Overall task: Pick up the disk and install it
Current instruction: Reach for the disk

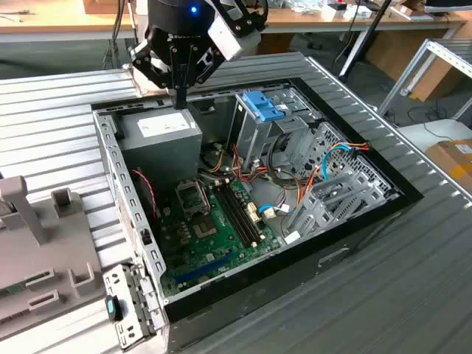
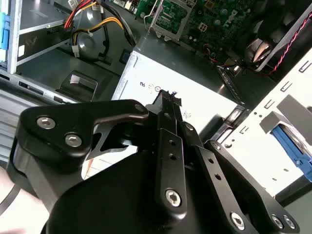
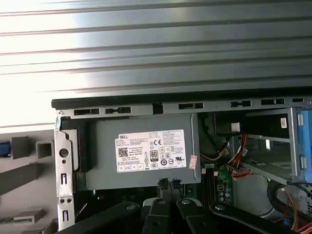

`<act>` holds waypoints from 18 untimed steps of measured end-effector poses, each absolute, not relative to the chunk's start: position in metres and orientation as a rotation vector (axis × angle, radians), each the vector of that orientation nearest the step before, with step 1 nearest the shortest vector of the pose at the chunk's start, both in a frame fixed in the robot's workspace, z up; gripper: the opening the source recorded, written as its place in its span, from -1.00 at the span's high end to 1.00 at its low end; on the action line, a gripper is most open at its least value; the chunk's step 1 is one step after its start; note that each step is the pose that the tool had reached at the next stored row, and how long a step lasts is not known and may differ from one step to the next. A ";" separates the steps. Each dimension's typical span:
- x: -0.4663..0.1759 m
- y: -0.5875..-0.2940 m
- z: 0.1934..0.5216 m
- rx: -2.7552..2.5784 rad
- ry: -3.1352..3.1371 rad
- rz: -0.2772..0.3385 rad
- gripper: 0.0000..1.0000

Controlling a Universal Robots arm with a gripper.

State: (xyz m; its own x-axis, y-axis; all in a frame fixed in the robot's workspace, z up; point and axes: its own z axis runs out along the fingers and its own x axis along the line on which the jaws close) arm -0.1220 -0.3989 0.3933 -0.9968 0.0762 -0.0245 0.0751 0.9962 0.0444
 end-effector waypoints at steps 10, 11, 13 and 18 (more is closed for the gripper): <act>-0.122 -0.399 0.393 0.118 3.112 0.068 0.79; -0.122 -0.399 0.393 0.118 3.112 0.068 0.79; -0.123 -0.399 0.393 0.118 3.112 0.068 0.79; -0.132 -0.399 0.393 0.118 3.112 0.068 0.79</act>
